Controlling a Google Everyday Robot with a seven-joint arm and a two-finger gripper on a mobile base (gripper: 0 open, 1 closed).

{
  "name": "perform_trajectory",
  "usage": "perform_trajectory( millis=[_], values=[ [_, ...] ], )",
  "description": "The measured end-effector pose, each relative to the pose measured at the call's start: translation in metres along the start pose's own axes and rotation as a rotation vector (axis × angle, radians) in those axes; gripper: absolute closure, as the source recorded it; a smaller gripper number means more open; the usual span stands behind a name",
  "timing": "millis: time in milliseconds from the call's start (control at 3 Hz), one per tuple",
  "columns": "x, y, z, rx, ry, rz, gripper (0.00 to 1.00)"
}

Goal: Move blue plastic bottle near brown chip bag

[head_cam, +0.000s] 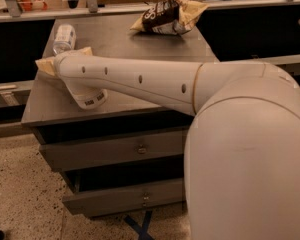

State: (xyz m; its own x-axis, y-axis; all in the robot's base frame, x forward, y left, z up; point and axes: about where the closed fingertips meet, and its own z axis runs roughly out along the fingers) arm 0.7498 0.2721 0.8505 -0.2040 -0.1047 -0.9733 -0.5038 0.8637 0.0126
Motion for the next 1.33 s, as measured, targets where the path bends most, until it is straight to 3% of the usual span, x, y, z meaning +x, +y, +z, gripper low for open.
perform_trajectory(
  millis=[667, 1000, 1333],
  values=[
    [0.002, 0.002, 0.004, -0.013, 0.012, -0.031, 0.74],
    [-0.001, -0.002, 0.001, 0.006, 0.01, -0.04, 0.98],
    [-0.002, -0.024, -0.013, 0.083, 0.015, -0.052, 1.0]
  ],
)
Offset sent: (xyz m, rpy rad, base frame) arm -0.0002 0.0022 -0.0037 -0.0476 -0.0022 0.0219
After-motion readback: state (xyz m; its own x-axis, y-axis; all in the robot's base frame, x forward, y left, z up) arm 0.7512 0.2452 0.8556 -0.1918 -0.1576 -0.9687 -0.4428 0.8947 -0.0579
